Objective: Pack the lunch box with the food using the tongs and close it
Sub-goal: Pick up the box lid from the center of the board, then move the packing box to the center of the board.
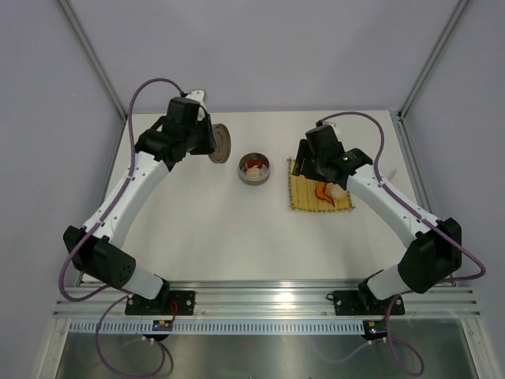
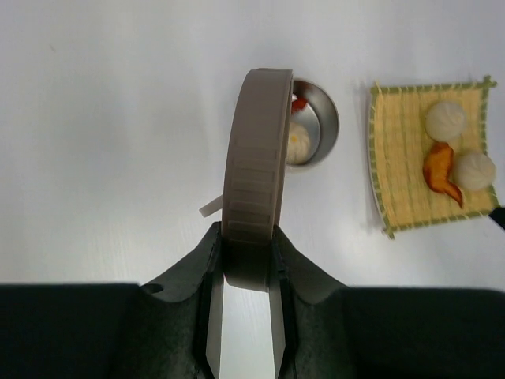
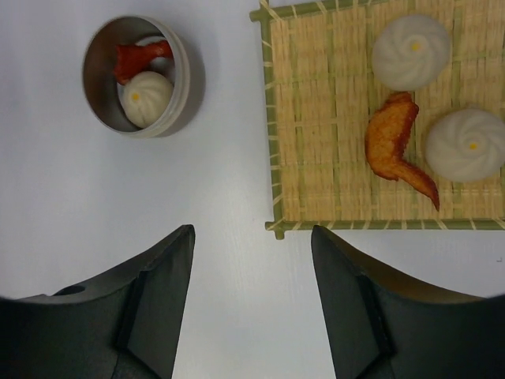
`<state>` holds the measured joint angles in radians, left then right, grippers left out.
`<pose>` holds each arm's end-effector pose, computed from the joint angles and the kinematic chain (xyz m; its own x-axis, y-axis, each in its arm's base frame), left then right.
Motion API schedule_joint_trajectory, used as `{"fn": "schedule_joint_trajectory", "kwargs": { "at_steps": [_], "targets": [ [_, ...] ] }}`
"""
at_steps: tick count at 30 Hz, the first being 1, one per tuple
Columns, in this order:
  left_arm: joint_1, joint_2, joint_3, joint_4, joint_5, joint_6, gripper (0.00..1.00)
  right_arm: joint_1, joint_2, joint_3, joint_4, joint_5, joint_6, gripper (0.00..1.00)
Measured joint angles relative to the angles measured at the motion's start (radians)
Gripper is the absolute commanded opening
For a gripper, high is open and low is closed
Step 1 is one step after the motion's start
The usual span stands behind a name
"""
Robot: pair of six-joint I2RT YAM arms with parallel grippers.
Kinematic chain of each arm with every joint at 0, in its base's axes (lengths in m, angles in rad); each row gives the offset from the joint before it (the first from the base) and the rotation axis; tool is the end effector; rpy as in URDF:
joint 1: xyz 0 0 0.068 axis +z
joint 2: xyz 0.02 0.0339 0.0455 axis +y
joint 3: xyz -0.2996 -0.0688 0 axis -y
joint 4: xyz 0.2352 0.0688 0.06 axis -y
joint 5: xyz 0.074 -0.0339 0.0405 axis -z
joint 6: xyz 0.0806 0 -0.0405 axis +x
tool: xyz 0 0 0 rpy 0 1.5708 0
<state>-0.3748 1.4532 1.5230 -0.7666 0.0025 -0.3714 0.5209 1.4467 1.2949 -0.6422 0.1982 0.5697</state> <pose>0.3106 -0.1224 0.3881 -0.6900 -0.1185 -0.7140 0.1260 0.9517 -0.2798 0.2957 0.1513 0.3254 -0.7195 0.1969 -0.6660 0.0236 0.9654 0.2599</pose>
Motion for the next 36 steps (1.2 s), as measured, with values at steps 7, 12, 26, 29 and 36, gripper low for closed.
{"fn": "schedule_joint_trajectory", "kwargs": {
  "at_steps": [7,12,26,29,36],
  "targets": [
    [-0.12,0.204,0.208,-0.025,-0.336,0.119,0.0,-0.012,0.268,0.187,-0.07,-0.043,-0.047,0.33],
    [-0.179,0.294,0.251,-0.025,-0.502,0.19,0.0,-0.046,0.506,0.42,-0.099,-0.107,-0.068,0.17],
    [-0.188,0.289,0.261,-0.003,-0.568,0.212,0.0,-0.142,1.164,1.247,-0.183,-0.313,-0.061,0.15],
    [-0.188,0.259,0.229,-0.006,-0.559,0.201,0.0,-0.141,1.199,1.249,-0.163,-0.377,-0.04,0.16],
    [-0.188,0.162,0.157,-0.009,-0.529,0.167,0.0,-0.136,1.215,1.193,-0.042,-0.569,-0.004,0.16]
  ]
}}
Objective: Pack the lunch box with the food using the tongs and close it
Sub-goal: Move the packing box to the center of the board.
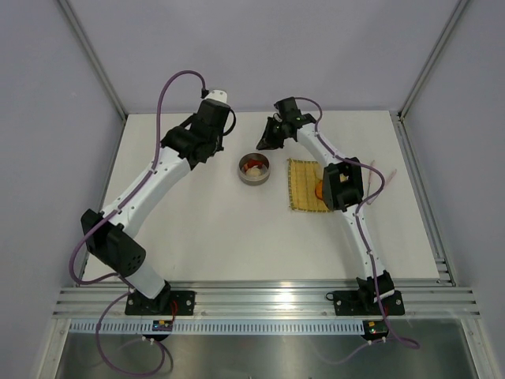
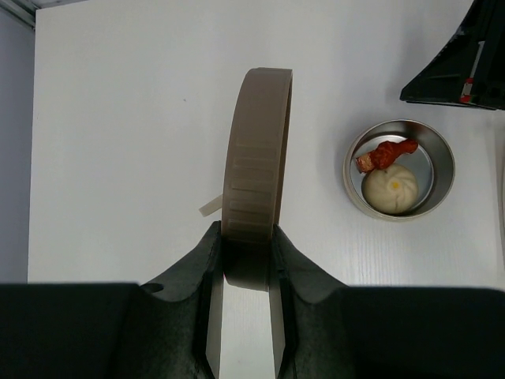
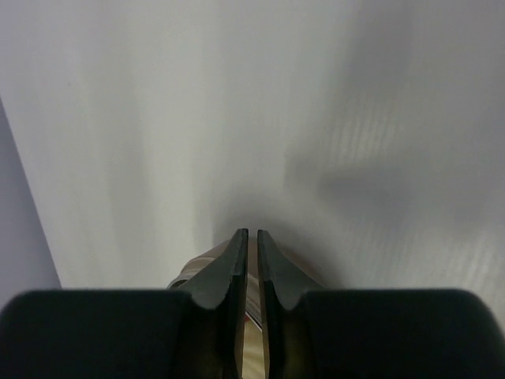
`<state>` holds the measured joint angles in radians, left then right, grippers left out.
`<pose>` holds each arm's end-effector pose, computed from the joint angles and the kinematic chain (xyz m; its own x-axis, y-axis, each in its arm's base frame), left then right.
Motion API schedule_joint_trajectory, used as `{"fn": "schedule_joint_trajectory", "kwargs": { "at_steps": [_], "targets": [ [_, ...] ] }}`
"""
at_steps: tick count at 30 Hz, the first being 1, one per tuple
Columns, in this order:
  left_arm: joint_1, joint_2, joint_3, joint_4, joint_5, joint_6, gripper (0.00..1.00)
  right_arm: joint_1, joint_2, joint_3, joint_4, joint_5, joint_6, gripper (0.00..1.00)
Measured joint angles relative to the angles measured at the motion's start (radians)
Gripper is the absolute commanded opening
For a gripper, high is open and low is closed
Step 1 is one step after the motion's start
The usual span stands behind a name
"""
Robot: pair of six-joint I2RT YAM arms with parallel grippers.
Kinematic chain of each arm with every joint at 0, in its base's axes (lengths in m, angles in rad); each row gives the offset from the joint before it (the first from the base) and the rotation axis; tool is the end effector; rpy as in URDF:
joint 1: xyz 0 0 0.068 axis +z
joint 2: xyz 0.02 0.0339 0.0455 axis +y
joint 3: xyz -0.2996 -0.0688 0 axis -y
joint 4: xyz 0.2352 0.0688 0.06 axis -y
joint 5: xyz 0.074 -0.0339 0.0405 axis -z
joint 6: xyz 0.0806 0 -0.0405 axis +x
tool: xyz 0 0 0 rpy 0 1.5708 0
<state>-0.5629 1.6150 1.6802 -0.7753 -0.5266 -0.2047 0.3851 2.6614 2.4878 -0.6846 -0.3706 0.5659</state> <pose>0.3371 -0.1648 0.3943 -0.5681 0.1507 -0.8091 0.0241 0.9857 0.1667 0.5685 0.2619 0.1575 -0.8973 0.1755 -0.4049 -0.1048 0.8065 0.5819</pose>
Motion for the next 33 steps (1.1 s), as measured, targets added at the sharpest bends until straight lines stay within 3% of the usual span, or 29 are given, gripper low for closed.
{"fn": "schedule_joint_trajectory", "kwargs": {
  "at_steps": [10,23,24,25,26,29,33],
  "targets": [
    [0.0,-0.029,-0.055,-0.003,0.008,-0.018,0.0,0.033,0.001,-0.136,0.122,-0.148,-0.003,0.13],
    [0.0,-0.032,-0.135,-0.005,0.027,-0.042,0.0,0.106,-0.222,-0.585,0.255,-0.189,-0.013,0.12],
    [0.0,-0.032,-0.136,-0.005,0.027,-0.043,0.0,0.111,-0.242,-0.611,0.255,-0.183,-0.013,0.14],
    [0.0,-0.032,-0.136,-0.006,0.027,-0.045,0.0,0.113,-0.257,-0.628,0.252,-0.17,-0.014,0.29],
    [0.0,-0.032,-0.136,-0.006,0.026,-0.046,0.0,0.117,-0.276,-0.643,0.246,-0.155,-0.014,0.33],
    [-0.01,-0.032,-0.137,-0.004,0.025,-0.04,0.0,0.117,-0.335,-0.666,0.237,-0.089,-0.023,0.42],
    [-0.07,-0.031,-0.159,0.018,-0.009,-0.014,0.0,0.076,-0.476,-0.742,0.247,-0.025,-0.017,0.43]
  ]
}}
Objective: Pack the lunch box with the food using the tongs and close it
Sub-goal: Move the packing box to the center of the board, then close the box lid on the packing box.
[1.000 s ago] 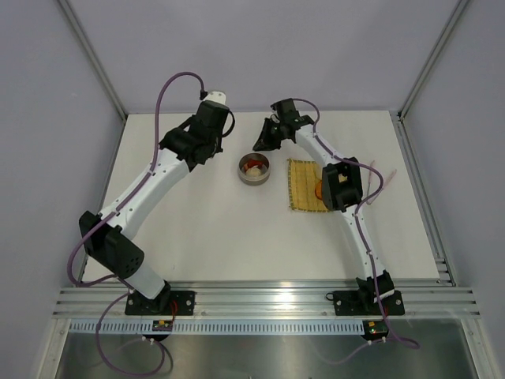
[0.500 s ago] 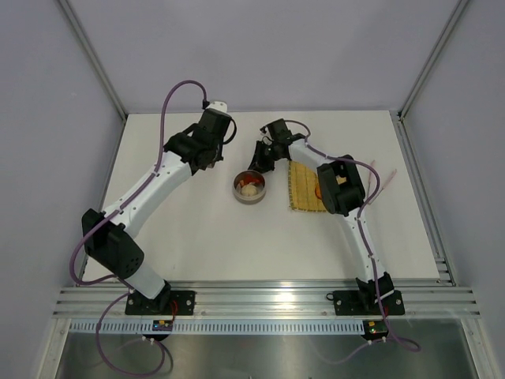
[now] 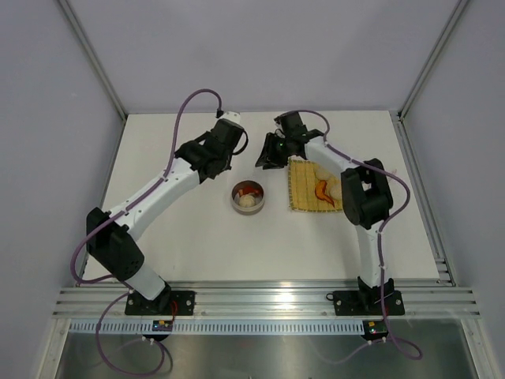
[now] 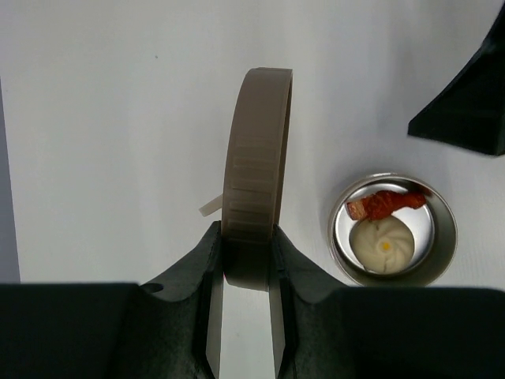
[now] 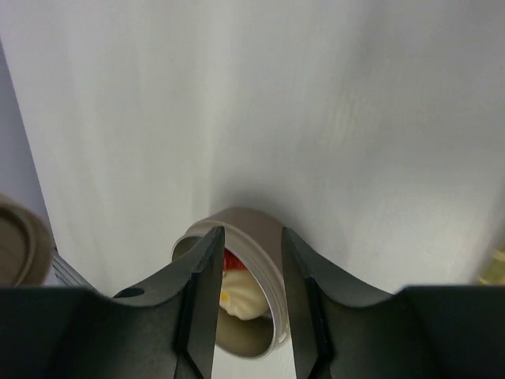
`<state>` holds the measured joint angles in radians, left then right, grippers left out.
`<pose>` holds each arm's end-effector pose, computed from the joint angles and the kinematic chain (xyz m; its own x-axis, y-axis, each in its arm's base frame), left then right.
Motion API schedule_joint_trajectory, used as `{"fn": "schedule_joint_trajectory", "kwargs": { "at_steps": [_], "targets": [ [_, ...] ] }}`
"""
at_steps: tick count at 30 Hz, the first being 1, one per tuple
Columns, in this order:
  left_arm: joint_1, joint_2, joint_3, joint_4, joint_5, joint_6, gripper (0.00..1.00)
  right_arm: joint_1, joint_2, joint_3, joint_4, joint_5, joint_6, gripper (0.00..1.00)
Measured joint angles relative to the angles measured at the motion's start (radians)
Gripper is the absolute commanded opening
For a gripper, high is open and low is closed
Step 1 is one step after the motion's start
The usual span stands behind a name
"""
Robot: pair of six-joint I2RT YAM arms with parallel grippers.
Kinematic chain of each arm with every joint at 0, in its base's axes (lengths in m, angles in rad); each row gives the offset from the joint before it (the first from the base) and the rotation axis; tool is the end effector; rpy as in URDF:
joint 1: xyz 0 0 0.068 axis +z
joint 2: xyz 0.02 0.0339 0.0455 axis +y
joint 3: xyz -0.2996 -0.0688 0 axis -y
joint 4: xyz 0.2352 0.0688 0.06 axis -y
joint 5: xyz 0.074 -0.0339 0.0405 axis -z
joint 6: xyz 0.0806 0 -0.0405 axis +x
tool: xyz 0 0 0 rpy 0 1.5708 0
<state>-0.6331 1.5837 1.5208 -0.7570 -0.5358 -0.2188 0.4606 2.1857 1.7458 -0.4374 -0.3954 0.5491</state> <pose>0.3147 -0.1799 0.3534 -0.6248 0.2270 -0.7470 0.0945 0.9718 0.2162 0.4574 0.2616 0.1982 -0.9168 0.0828 -0.3907 -0.1785 0.7902 0.5863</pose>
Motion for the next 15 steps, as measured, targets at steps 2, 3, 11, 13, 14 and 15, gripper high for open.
{"fn": "schedule_joint_trajectory", "kwargs": {
  "at_steps": [2,3,11,13,14,15],
  "targets": [
    [-0.04,0.003,-0.013,0.002,-0.028,0.014,0.0,-0.036,-0.082,-0.053,0.006,0.025,0.001,0.43],
    [-0.06,0.006,-0.016,0.004,-0.048,0.022,0.0,-0.061,-0.131,-0.085,0.006,0.042,0.001,0.44],
    [-0.201,0.084,-0.06,0.078,-0.266,0.124,0.0,-0.223,-0.462,-0.327,-0.005,0.118,-0.002,0.44],
    [-0.227,0.103,-0.077,0.098,-0.311,0.146,0.0,-0.233,-0.509,-0.38,-0.014,0.127,-0.005,0.45],
    [-0.244,0.113,-0.089,0.109,-0.338,0.161,0.0,-0.237,-0.532,-0.409,-0.015,0.13,-0.006,0.45],
    [-0.257,0.121,-0.099,0.124,-0.36,0.171,0.0,-0.242,-0.551,-0.434,-0.021,0.135,-0.008,0.45]
  ]
}}
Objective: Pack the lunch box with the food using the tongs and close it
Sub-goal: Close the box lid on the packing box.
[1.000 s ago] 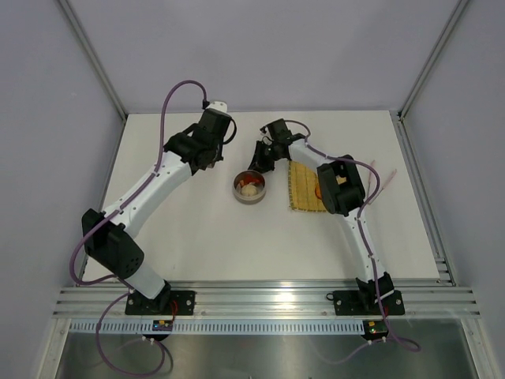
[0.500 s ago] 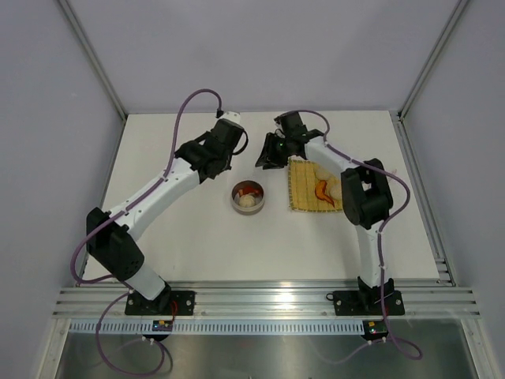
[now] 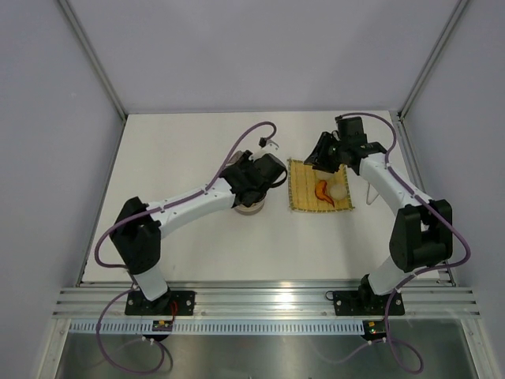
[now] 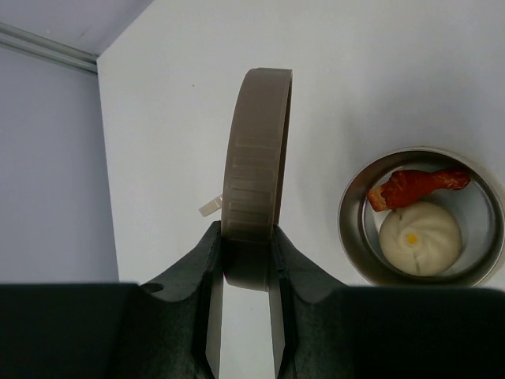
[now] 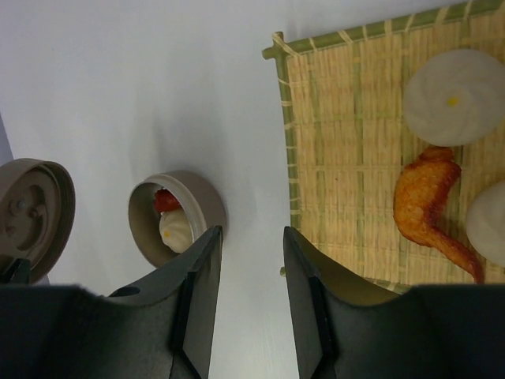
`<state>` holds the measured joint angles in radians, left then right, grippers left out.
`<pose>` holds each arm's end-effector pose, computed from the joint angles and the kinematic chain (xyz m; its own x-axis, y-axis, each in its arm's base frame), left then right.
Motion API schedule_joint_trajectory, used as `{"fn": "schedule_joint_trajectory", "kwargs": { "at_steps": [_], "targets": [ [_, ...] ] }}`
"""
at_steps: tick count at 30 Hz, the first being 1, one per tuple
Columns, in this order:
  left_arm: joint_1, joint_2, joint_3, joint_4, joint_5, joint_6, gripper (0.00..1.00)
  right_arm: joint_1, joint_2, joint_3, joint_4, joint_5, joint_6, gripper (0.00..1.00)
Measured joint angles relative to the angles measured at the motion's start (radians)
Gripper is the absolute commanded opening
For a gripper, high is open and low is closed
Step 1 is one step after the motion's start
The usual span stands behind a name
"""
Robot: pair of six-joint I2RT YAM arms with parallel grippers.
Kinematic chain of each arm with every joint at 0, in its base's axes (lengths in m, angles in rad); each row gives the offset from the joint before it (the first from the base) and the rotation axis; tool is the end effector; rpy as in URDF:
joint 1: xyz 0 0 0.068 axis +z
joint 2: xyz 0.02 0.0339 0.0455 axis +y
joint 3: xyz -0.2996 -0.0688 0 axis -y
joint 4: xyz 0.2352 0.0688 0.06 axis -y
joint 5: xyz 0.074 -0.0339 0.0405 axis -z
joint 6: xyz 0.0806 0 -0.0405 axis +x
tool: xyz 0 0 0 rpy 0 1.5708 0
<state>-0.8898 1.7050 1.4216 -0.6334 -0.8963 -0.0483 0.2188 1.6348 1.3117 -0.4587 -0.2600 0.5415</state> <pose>0.2871 -0.2543 0.3036 -0.5081 0.5791 -0.6376 0.1617 0.7912 0.5898 0.3753 0.1047 0.2877 -0.7893 0.3348 -0.5148 0.0221 0.8533 0.5210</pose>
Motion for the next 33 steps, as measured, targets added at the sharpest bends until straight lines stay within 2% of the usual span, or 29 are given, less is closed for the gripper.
{"fn": "schedule_joint_trajectory", "kwargs": {
  "at_steps": [6,12,33],
  "targets": [
    [-0.075,0.064,-0.027,0.061,-0.127,0.059,0.0,-0.032,-0.055,-0.107,-0.014,0.02,-0.012,0.45],
    [-0.126,0.103,-0.044,0.106,-0.178,0.086,0.0,-0.043,-0.079,-0.169,-0.019,0.036,-0.018,0.44],
    [-0.166,0.183,-0.093,0.163,-0.267,0.119,0.0,-0.044,-0.092,-0.177,-0.024,0.041,-0.033,0.44]
  ]
}}
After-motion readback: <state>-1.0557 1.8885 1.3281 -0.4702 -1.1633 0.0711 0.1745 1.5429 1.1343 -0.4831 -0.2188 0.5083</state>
